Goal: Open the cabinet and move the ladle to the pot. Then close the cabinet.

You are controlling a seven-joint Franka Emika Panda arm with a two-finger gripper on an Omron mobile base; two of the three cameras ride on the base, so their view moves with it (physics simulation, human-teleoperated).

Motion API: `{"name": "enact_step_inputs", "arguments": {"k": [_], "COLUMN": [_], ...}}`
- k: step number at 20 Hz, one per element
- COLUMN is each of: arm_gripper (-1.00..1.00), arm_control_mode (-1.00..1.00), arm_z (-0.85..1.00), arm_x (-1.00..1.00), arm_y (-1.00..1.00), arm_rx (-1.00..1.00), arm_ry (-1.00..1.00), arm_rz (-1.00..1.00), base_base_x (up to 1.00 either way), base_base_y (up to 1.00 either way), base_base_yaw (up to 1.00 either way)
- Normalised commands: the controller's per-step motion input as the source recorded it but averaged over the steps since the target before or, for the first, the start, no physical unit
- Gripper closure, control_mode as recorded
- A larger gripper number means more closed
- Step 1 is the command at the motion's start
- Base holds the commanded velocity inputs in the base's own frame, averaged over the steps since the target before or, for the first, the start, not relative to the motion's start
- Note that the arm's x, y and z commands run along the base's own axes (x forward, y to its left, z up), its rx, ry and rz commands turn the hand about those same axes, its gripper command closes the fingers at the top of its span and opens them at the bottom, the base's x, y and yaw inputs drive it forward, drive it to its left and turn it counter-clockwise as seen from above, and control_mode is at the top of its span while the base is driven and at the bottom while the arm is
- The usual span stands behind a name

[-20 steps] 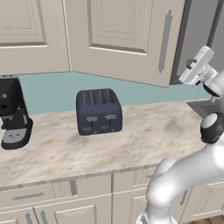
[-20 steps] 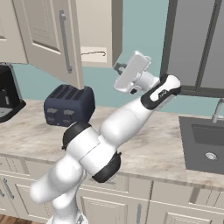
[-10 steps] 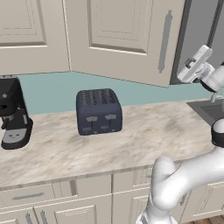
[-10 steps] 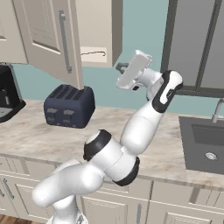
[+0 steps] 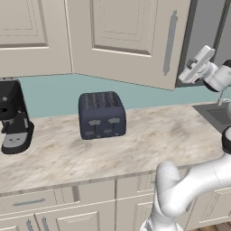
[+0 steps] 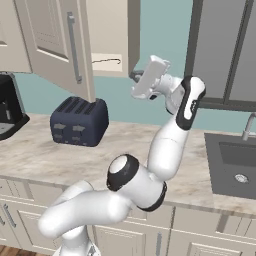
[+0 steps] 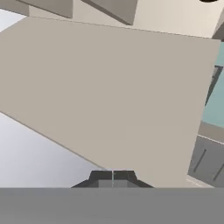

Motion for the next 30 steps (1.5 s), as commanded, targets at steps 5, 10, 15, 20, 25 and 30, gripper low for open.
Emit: {"name": "enact_step_inputs", "arguments": {"k": [5, 10, 15, 20, 25, 30], "arm_gripper": [1.00, 1.00, 1.00, 1.00, 1.00, 1.00], "arm_control_mode": [-1.00, -1.00, -1.00, -1.00, -1.00, -1.00], "arm_z": [0.00, -0.02, -0.03, 0.00, 0.00, 0.00], "arm_x": [0.00, 0.00, 0.00, 0.01, 0.21, 0.37], "arm_y": [0.00, 0.15, 0.24, 0.14, 0.17, 0.21], "arm_rx": [0.00, 0.00, 0.00, 0.00, -0.01, -0.03], "arm_ry": [0.00, 0.00, 0.00, 0.02, 0.15, 0.16], "arm_rz": [-0.18, -0.26, -0.28, -0.21, -0.11, -0.05], "base_base_x": [0.00, 0.00, 0.00, 0.00, 0.00, 0.00], "base_base_y": [0.00, 0.00, 0.00, 0.00, 0.00, 0.00], "base_base_yaw": [0.00, 0.00, 0.00, 0.00, 0.00, 0.00]}}
